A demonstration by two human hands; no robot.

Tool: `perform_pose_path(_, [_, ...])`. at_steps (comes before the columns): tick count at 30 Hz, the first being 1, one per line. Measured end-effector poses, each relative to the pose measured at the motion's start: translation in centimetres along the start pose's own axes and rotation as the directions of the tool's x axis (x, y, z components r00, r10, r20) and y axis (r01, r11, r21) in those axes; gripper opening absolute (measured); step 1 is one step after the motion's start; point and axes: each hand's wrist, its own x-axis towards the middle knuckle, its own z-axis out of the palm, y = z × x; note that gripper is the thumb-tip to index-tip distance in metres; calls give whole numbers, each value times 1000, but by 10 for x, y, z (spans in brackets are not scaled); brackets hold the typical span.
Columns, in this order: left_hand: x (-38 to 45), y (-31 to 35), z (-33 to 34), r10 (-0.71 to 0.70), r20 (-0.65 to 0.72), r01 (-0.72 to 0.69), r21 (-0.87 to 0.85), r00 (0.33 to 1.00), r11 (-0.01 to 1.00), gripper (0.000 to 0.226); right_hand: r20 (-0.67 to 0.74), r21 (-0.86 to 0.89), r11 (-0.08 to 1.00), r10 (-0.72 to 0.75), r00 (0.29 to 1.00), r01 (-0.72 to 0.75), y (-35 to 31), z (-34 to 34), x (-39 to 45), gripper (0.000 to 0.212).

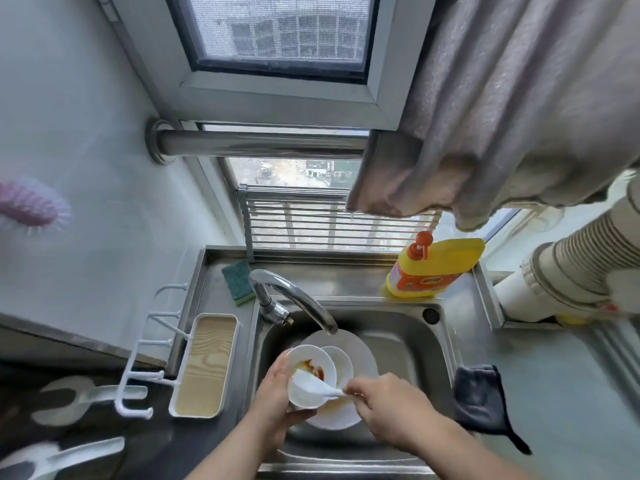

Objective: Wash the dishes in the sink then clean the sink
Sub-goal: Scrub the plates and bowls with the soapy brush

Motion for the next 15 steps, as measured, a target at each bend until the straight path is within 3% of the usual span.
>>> perform_pose_path(3, [2, 5, 5, -27, -7, 28, 44, 1000, 999, 49, 0, -171, 983, 61, 998, -60, -14, 3, 6, 37])
perform_pose_path(5, [5, 10, 8, -2, -25, 3, 44, 1000, 999, 51, -3, -188, 976, 109, 994, -108, -15, 9, 2, 37])
perform_pose_path(10, [6, 7, 16, 5, -65, -5, 0, 998, 1000, 36, -1, 221, 964, 153, 988, -149, -32, 24, -2, 22])
perform_pose_path(15, [9, 3, 15, 13, -29, -11, 88, 1000, 996, 39, -74, -44, 964, 257, 963, -261, -14, 23, -1, 16])
